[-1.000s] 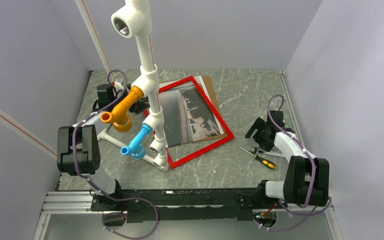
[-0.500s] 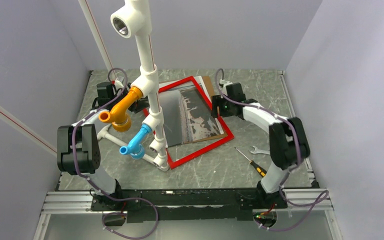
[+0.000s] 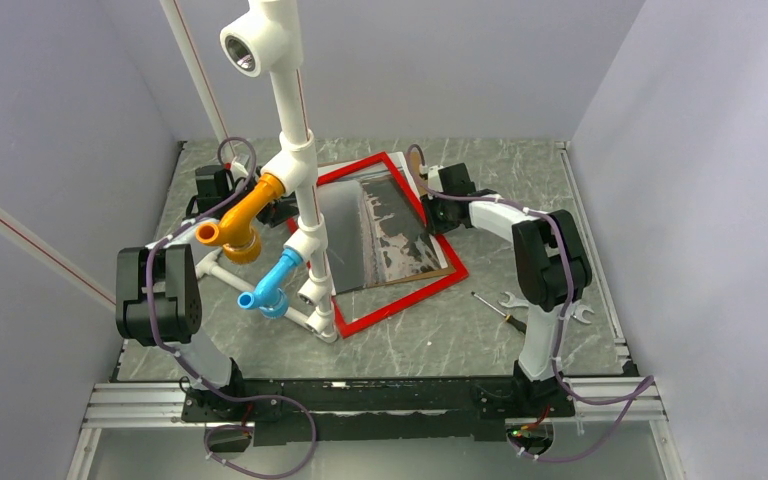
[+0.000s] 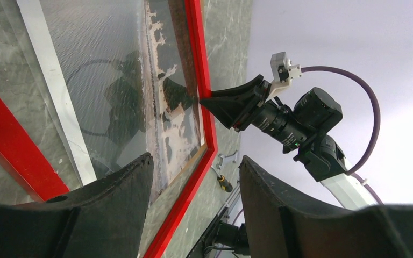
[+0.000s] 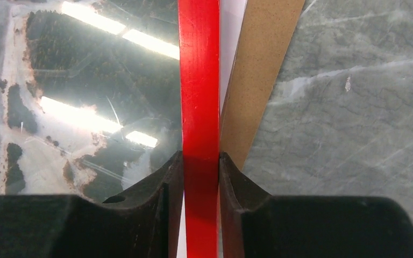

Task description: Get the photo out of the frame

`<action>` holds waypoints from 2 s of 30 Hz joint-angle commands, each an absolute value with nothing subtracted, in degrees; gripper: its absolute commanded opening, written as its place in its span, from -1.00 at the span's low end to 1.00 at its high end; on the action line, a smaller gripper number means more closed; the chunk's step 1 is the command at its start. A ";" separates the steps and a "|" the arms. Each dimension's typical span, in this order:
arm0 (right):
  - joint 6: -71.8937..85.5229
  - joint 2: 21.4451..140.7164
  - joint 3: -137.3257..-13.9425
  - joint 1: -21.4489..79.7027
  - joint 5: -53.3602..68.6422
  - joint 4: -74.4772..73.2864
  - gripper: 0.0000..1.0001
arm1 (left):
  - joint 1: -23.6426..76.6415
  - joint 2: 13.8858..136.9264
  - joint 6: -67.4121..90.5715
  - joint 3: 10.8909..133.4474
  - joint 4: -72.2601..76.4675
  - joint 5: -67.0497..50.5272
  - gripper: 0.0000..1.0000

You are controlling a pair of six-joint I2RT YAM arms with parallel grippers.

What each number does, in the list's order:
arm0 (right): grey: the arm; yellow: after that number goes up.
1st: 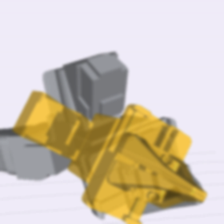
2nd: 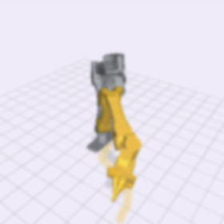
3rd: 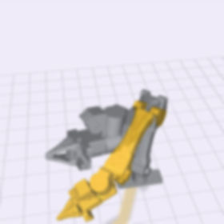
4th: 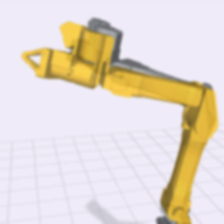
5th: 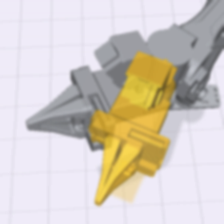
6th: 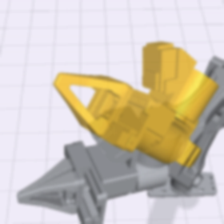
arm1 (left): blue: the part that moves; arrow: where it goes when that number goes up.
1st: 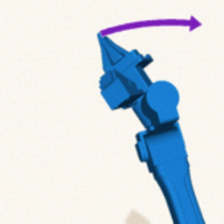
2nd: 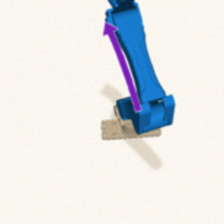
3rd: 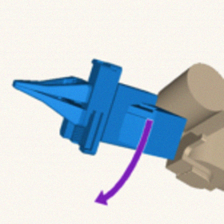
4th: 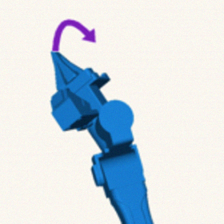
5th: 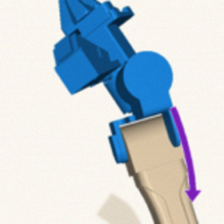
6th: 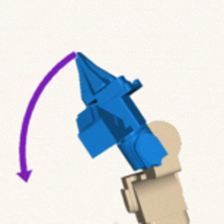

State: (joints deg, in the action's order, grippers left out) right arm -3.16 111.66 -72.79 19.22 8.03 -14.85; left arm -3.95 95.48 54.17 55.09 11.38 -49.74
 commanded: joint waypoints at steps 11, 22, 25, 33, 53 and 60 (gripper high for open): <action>-8.53 110.31 -73.93 20.14 3.97 -13.24 -0.96 | -3.72 96.06 52.61 57.11 14.81 -51.77 0.25; -10.19 96.86 -76.69 19.24 3.78 -21.39 -1.00 | -3.76 95.33 49.90 58.61 11.18 -50.89 0.25; -7.77 94.08 -75.70 14.72 3.69 -21.82 -1.00 | -3.78 95.65 50.08 58.50 11.80 -51.38 0.25; -1.57 86.01 -66.03 1.92 17.16 -15.06 -1.00 | -3.45 95.39 53.63 57.48 15.82 -53.08 0.26; -2.15 100.26 -78.93 5.23 -30.46 -23.87 1.00 | -2.08 97.28 54.02 57.49 16.55 -53.67 0.26; 16.45 101.50 -79.65 18.52 -10.79 -21.45 1.00 | -0.43 99.64 54.16 57.62 16.77 -53.98 0.27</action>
